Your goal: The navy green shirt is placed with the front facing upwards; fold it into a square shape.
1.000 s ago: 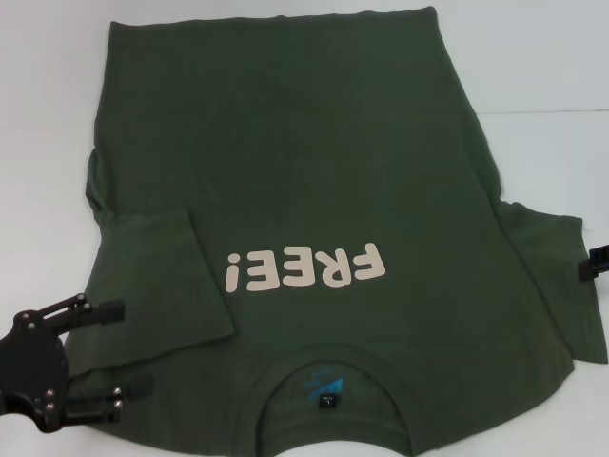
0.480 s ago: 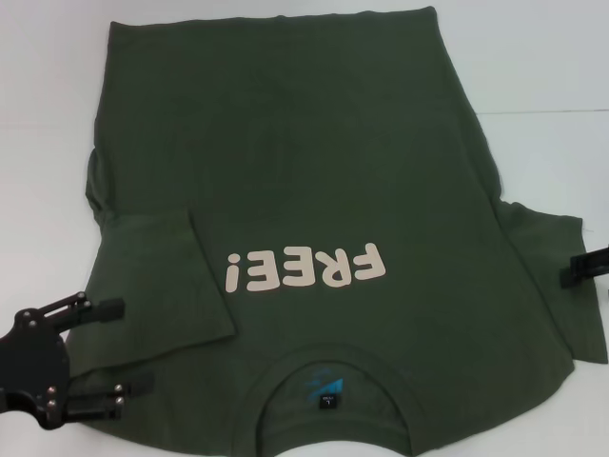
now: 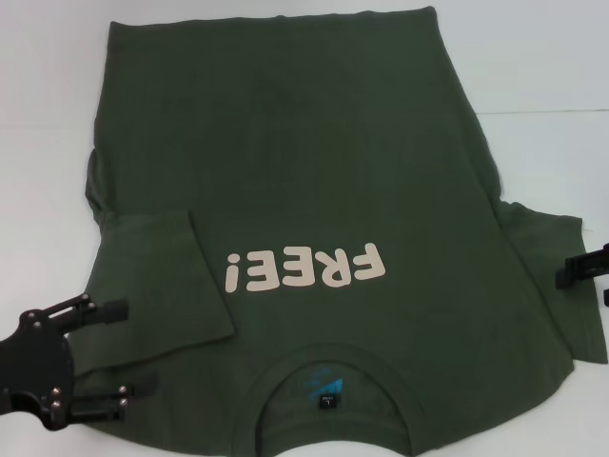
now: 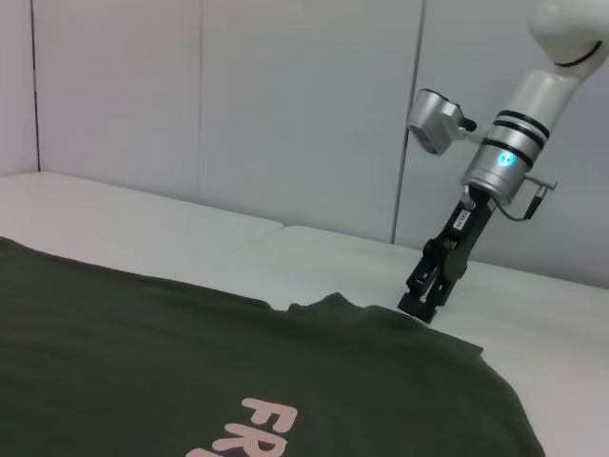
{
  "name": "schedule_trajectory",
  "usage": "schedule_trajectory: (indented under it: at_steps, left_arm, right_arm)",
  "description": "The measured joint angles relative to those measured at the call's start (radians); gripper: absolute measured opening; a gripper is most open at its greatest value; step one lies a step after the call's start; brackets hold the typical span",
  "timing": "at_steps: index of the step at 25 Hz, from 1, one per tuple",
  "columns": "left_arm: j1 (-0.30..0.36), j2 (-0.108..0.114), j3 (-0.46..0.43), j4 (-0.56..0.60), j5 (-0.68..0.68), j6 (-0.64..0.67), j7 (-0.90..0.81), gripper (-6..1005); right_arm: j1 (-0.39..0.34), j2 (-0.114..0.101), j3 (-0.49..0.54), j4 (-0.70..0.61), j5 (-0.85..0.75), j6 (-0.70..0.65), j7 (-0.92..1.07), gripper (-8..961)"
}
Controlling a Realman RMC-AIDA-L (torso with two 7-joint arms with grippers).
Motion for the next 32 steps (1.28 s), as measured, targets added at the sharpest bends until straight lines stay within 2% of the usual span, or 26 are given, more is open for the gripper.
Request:
schedule_trajectory:
  at_steps: [7, 32]
  left_arm:
    - [0.000, 0.000, 0.010, 0.000, 0.000, -0.005, 0.000, 937]
    - [-0.001, 0.000, 0.013, 0.000, 0.000, -0.019, 0.000, 936]
  right_arm:
    - [0.000, 0.007, 0.000, 0.011, 0.000, 0.007, -0.010, 885]
    - [0.003, 0.009, 0.009, 0.036, 0.019, 0.022, -0.015, 886]
